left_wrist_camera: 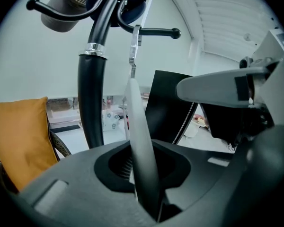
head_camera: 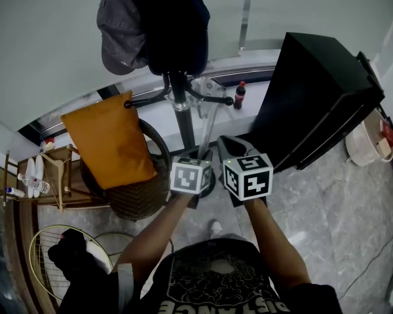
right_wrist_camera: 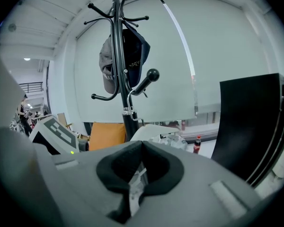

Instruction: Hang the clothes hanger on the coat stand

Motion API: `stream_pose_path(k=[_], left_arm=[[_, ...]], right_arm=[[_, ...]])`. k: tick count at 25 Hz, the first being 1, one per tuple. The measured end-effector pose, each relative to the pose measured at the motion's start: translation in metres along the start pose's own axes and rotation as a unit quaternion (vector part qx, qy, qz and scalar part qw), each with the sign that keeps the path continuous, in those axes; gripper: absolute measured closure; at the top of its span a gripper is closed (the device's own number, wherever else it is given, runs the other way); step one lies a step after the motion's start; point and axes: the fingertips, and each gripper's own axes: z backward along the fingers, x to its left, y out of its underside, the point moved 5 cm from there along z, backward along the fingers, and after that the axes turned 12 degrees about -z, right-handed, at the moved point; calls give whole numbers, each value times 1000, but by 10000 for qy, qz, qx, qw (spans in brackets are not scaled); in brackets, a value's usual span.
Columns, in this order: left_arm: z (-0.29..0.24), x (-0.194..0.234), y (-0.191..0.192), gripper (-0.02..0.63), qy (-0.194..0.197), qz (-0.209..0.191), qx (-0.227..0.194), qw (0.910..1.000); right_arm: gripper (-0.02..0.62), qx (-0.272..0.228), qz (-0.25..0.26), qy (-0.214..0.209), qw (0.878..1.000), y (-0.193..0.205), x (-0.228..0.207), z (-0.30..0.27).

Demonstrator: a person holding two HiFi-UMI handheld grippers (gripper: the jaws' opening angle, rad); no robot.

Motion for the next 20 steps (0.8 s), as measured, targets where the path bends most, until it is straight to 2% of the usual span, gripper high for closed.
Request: stream_pose_path(k=[11,20], left_arm=[[12,4,2,518,-49,-43,-26,10000],[31,7,-9,491,-203,-166,-349,9990]], right_arm=[[595,18,-58,-108,9999,5,11,-1],[595,-69,-105,-120,9998,5,19,5]])
